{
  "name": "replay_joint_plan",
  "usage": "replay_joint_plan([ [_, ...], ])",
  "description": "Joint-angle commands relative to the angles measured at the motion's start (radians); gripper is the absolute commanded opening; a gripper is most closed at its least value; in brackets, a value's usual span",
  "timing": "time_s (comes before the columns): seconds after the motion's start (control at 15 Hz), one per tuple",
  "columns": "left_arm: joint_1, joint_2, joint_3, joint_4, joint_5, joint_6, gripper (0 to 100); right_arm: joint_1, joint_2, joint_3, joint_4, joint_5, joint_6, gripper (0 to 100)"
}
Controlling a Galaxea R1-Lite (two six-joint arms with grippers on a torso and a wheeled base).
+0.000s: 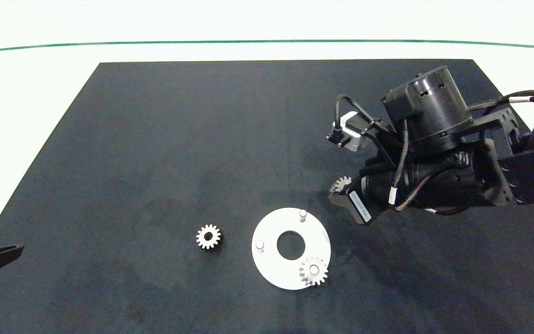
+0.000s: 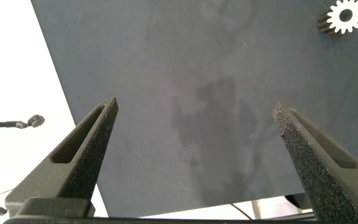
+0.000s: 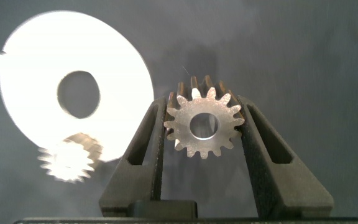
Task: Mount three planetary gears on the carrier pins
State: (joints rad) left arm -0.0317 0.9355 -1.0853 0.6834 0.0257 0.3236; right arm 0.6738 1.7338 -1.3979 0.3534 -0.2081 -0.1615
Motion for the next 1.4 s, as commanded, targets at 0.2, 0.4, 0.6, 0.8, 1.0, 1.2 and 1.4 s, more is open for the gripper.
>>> replay_joint_plan([
  [0.2,0.003,-0.053,0.027,0.013,0.0,0.048,100,0.067,0.096,-0.09,0.032,0.006,-0.004,22],
  [0.4,0.003,-0.06,0.024,0.013,0.0,0.048,100,0.073,0.131,-0.095,0.03,0.019,-0.001,22],
  [0.6,0.003,-0.061,0.024,0.013,0.0,0.048,100,0.087,0.15,-0.096,0.03,0.019,0.002,22],
  [0.8,0.003,-0.061,0.027,0.011,0.0,0.048,100,0.099,0.164,-0.121,0.029,0.019,0.003,22],
  [1.0,0.001,-0.061,0.027,0.013,0.0,0.048,100,0.102,0.182,-0.127,0.029,0.021,0.005,22],
  [1.2,-0.005,-0.061,0.028,0.013,0.0,0.048,100,0.102,0.199,-0.128,0.029,0.019,0.003,22],
  [1.4,-0.004,-0.061,0.028,0.013,0.0,0.048,100,0.102,0.197,-0.127,0.029,0.019,0.005,22],
])
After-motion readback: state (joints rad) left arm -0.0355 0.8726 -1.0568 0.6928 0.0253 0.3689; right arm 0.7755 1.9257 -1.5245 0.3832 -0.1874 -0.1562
